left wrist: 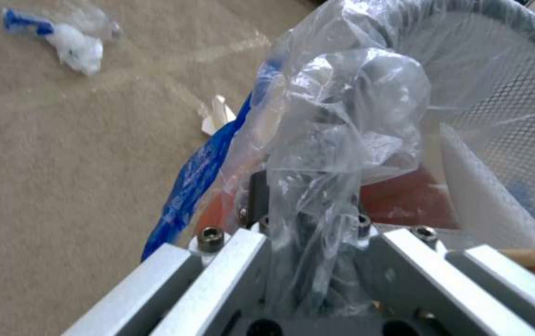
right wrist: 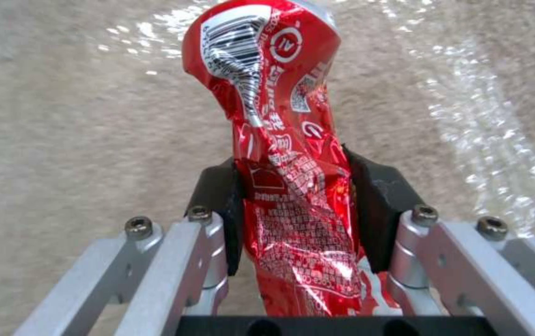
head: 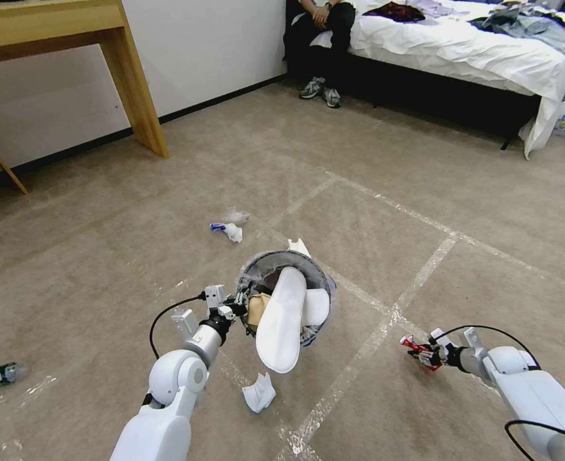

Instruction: Pick up the trash bin and place the garbage on the floor into it.

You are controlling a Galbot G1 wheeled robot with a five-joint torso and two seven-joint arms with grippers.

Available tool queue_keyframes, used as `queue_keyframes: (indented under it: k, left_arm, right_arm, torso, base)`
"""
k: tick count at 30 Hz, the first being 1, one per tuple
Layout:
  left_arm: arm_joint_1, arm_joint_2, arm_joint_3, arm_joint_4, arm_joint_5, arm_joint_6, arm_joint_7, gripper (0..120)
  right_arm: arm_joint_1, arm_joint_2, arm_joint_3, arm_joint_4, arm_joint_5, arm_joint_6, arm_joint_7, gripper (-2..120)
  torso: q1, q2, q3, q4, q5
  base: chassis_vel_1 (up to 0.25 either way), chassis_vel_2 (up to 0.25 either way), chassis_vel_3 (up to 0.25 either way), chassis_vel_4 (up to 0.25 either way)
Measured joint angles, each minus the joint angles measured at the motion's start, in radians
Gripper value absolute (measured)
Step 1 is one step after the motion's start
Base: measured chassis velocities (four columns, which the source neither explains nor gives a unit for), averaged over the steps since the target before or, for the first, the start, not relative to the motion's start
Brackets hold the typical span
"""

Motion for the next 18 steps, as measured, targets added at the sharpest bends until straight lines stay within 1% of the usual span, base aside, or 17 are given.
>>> queue_keyframes:
  k: [2, 3, 4, 5, 7, 8, 10, 11, 13, 14, 15, 18]
  left_arm:
    - [0.002, 0.009, 0.005, 0.0, -0.009, 0.004, 0.0, 1]
    - [0.002, 0.009, 0.005, 0.0, -0.009, 0.004, 0.0, 1]
    - [0.001, 0.017, 0.009, 0.0, -0.022, 0.009, -0.002, 1]
    - [0.001, 0.017, 0.009, 0.0, -0.022, 0.009, -0.002, 1]
    - [-0.002, 0.031, 0.014, -0.001, -0.046, 0.017, -0.006, 1]
    - [-0.002, 0.031, 0.014, -0.001, -0.046, 0.017, -0.006, 1]
    - [0.001, 0.043, 0.021, -0.001, -0.067, 0.025, -0.007, 1]
    - [0.001, 0.043, 0.021, -0.001, -0.067, 0.025, -0.007, 1]
    - [0.009, 0.053, 0.023, -0.001, -0.078, 0.03, -0.008, 1]
    - [0.009, 0.053, 0.023, -0.001, -0.078, 0.03, -0.008, 1]
    - [0.013, 0.058, 0.024, -0.004, -0.082, 0.031, -0.009, 1]
    - [0.02, 0.062, 0.024, -0.01, -0.086, 0.034, -0.008, 1]
  right_arm:
    - [-0.059, -0.012, 0.017, 0.076, 0.054, -0.002, 0.009, 35]
    - [-0.059, -0.012, 0.017, 0.076, 0.054, -0.002, 0.009, 35]
    - [-0.09, -0.019, 0.03, 0.125, 0.097, -0.002, 0.01, 35]
    - [-0.09, -0.019, 0.03, 0.125, 0.097, -0.002, 0.01, 35]
    - [-0.146, -0.028, 0.061, 0.225, 0.172, 0.002, 0.023, 35]
    - [-0.146, -0.028, 0.061, 0.225, 0.172, 0.002, 0.023, 35]
    - [-0.186, -0.033, 0.095, 0.303, 0.212, 0.005, 0.031, 35]
    - [-0.186, -0.033, 0.095, 0.303, 0.212, 0.005, 0.031, 35]
    - [-0.225, -0.037, 0.134, 0.393, 0.25, 0.008, 0.04, 35]
    - [-0.225, -0.037, 0.134, 0.393, 0.25, 0.008, 0.04, 35]
    - [-0.244, -0.038, 0.154, 0.445, 0.268, 0.008, 0.046, 35]
    - [-0.258, -0.038, 0.171, 0.499, 0.287, 0.008, 0.056, 35]
  torso:
    - [0.0, 0.0, 0.0, -0.0004, 0.0]
    - [0.0, 0.0, 0.0, -0.0004, 0.0]
    - [0.0, 0.0, 0.0, -0.0002, 0.0]
    - [0.0, 0.0, 0.0, -0.0002, 0.0]
    - [0.0, 0.0, 0.0, 0.0, -0.0001]
    - [0.0, 0.0, 0.0, 0.0, -0.0001]
    - [0.0, 0.0, 0.0, -0.0001, -0.0002]
    - [0.0, 0.0, 0.0, -0.0001, -0.0002]
    - [0.0, 0.0, 0.0, -0.0002, -0.0001]
    - [0.0, 0.0, 0.0, -0.0002, -0.0001]
    - [0.0, 0.0, 0.0, 0.0, -0.0003]
    - [0.0, 0.0, 0.0, -0.0001, -0.0003]
  base:
    - [0.0, 0.0, 0.0, 0.0]
    - [0.0, 0.0, 0.0, 0.0]
    - [0.0, 0.0, 0.0, 0.0]
    - [0.0, 0.0, 0.0, 0.0]
    - [0.0, 0.0, 0.0, 0.0]
    - [0.0, 0.0, 0.0, 0.0]
    - [0.0, 0.0, 0.0, 0.0]
    - [0.0, 0.0, 0.0, 0.0]
    - [0.0, 0.0, 0.0, 0.0]
    - [0.0, 0.0, 0.0, 0.0]
    - [0.0, 0.0, 0.0, 0.0]
    - [0.0, 0.0, 0.0, 0.0]
